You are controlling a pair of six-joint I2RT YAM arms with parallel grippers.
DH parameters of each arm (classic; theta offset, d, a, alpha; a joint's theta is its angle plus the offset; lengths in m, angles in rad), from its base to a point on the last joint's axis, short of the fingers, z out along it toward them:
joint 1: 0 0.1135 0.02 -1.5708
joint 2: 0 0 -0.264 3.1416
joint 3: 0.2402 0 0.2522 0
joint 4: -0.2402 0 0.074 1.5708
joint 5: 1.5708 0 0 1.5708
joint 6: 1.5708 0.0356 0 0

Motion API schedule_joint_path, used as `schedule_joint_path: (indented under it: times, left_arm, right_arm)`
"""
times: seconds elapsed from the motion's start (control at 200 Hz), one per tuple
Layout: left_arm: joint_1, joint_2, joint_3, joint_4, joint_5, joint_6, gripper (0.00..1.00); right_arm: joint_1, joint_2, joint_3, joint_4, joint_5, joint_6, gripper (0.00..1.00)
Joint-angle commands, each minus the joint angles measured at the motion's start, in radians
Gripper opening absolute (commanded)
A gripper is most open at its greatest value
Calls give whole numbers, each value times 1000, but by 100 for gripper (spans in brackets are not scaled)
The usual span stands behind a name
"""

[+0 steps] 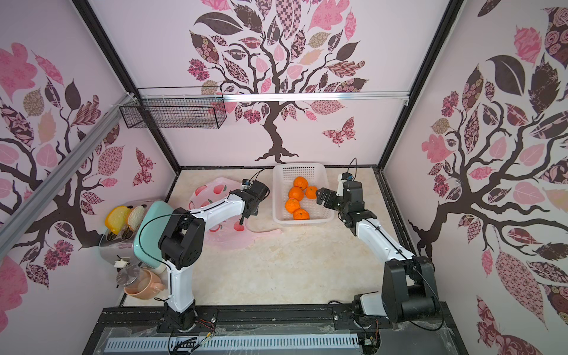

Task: Place the oranges into plastic bags & tie knots
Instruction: Open the plastic bag at the center of the board.

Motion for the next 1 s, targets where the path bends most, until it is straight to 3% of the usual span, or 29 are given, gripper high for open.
schedule_joint_path:
  times: [0.0,0.2,0.59,0.99]
  left_arm:
    - [11,33,7,-17,17,17,87]
    - [36,27,-25,16,35,25,62]
    - [41,7,-50,67,92,56,0]
    - [5,-192,-55,33,218,146,0]
  right_arm:
    - [3,1,16,3,-9,-6,99]
    - [2,14,24,-1,-17,-10,100]
    - [3,16,54,-28,-24,-13,99]
    - [9,31,127,-84,-116,6,99]
